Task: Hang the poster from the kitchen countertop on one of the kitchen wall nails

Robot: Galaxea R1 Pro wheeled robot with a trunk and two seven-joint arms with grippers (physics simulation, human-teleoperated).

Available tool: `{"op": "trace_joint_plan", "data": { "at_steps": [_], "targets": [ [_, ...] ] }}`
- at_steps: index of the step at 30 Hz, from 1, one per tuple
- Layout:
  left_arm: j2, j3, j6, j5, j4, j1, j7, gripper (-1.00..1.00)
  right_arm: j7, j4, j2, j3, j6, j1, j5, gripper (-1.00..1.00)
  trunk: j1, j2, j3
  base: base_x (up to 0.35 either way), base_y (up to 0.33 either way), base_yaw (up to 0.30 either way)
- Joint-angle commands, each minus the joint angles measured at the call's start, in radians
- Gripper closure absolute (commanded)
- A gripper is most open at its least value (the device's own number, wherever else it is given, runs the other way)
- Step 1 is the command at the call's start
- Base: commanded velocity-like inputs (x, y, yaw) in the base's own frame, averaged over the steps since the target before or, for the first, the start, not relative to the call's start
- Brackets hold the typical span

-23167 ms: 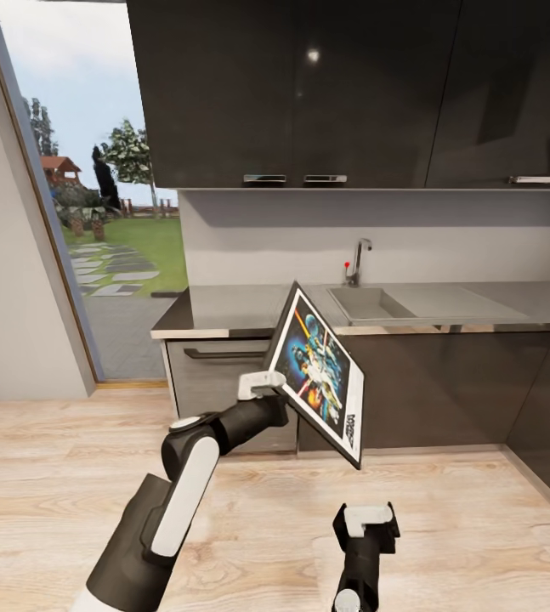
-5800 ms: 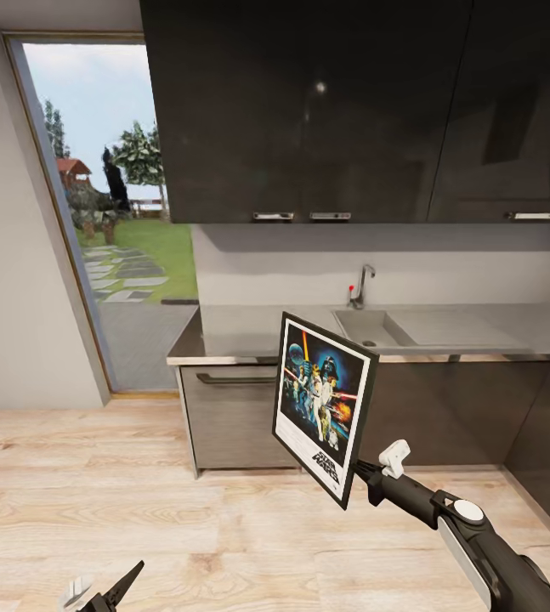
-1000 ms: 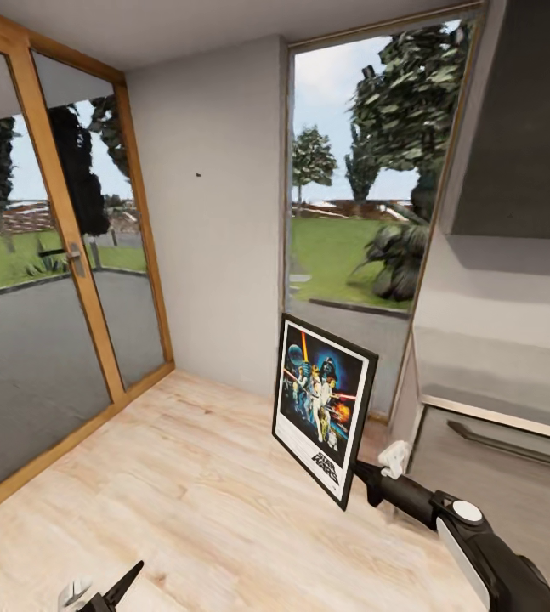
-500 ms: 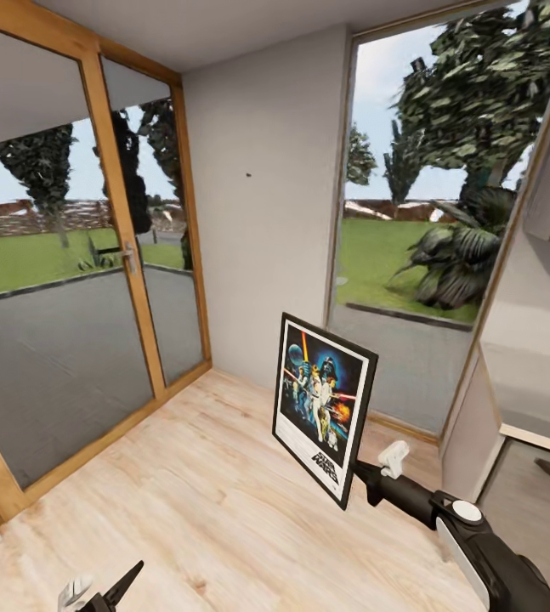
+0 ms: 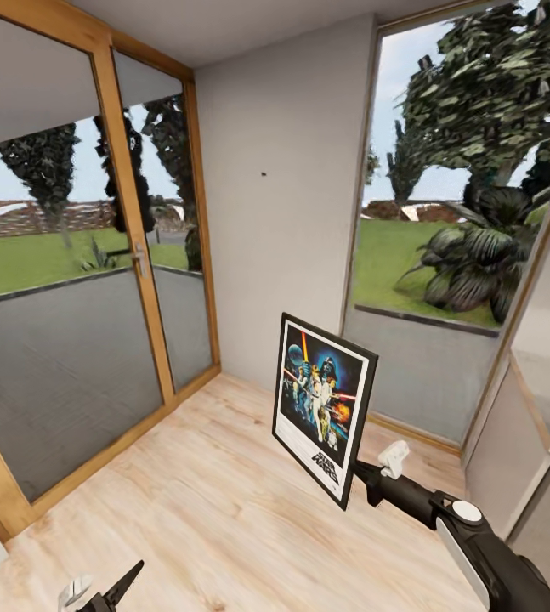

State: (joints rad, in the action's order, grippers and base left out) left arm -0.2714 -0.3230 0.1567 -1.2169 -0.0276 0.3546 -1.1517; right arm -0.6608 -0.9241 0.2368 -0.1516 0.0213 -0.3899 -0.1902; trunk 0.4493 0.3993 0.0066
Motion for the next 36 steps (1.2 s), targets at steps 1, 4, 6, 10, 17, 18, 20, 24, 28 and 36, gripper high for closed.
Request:
{"op": "trace_joint_plan", "data": {
  "at_steps": [1,4,6,10,17,18,20,24,28,36],
  "targets": [
    [0.000,-0.008,0.009,-0.006,0.000,0.000,0.000,-1.00,-0.003,0.001,0.001,-0.003,0.000,-0.001,-0.008,1.00,0.001,0.001,0.000,0.205,0.263,0.000],
    [0.000,-0.009,0.009,-0.006,0.000,0.000,0.000,-1.00,-0.003,0.001,0.001,-0.003,0.000,0.000,-0.008,1.00,0.001,0.001,0.000,0.208,0.276,0.000],
    [0.000,-0.009,0.009,-0.006,0.000,0.000,0.000,-1.00,-0.003,0.001,0.001,-0.003,0.000,0.000,-0.008,1.00,0.001,0.001,0.000,0.210,0.282,0.000],
    [0.000,-0.008,0.009,-0.006,0.000,0.000,0.000,-1.00,-0.003,0.001,0.001,-0.003,0.000,-0.001,-0.008,1.00,0.001,0.001,0.000,0.210,0.285,0.000],
    [-0.001,-0.009,0.009,-0.006,0.000,0.000,0.000,-1.00,-0.003,0.001,0.001,-0.003,0.000,-0.001,-0.008,1.00,0.001,0.001,0.000,0.211,0.288,0.000],
    [-0.001,-0.009,0.008,-0.006,0.000,0.000,0.000,-1.00,-0.003,0.001,0.001,-0.003,0.001,0.000,-0.008,1.00,0.001,0.001,0.000,0.211,0.289,0.000],
    [-0.001,-0.009,0.009,-0.006,0.000,0.000,0.000,-1.00,-0.003,0.001,0.001,-0.003,0.000,0.000,-0.008,1.00,0.001,0.001,0.000,0.211,0.289,0.000],
    [-0.001,-0.008,0.008,-0.006,0.000,0.000,0.000,-1.00,-0.003,0.001,0.001,-0.003,0.000,-0.001,-0.008,1.00,0.001,0.001,0.000,0.211,0.291,0.000],
    [-0.001,-0.009,0.008,-0.006,0.000,0.000,0.000,-1.00,-0.003,0.001,0.001,-0.003,0.001,-0.001,-0.008,1.00,0.001,0.001,0.000,0.211,0.292,0.000],
    [-0.001,-0.010,0.007,-0.006,0.000,0.000,0.000,-1.00,-0.002,0.001,0.001,-0.002,0.000,-0.001,-0.008,1.00,0.001,0.001,0.000,0.211,0.293,0.000]
  ]
}}
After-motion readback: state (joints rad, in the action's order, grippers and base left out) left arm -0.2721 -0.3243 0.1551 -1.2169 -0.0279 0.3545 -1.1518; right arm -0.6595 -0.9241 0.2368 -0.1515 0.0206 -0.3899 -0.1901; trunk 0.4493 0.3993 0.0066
